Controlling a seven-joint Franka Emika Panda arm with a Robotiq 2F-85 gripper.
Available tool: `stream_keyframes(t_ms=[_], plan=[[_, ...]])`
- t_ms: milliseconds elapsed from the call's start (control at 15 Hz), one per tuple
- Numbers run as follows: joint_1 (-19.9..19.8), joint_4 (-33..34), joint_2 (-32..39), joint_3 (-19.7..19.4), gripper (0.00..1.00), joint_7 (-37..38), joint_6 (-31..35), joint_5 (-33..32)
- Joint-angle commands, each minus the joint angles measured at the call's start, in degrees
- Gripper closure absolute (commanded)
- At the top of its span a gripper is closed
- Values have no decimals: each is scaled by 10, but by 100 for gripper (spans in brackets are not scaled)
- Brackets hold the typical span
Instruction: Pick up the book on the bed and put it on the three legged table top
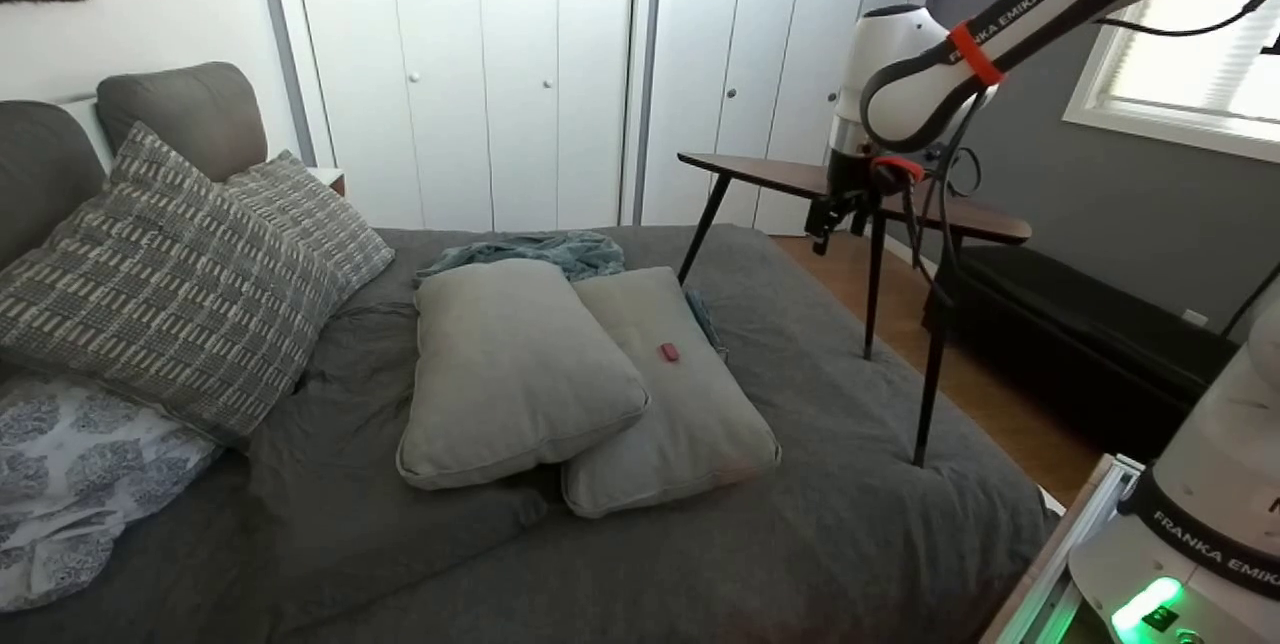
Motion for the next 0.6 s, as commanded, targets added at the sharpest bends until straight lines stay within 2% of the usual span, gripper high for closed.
stream_keyframes(t_ms=[0, 200, 267, 533], plan=[[-3, 79, 96, -3, 0, 63, 31, -47], [9, 133, 151, -11, 0, 56, 11, -24], [9, 91, 113, -14, 0, 42, 24, -22], [13, 125, 152, -18, 0, 42, 24, -20]])
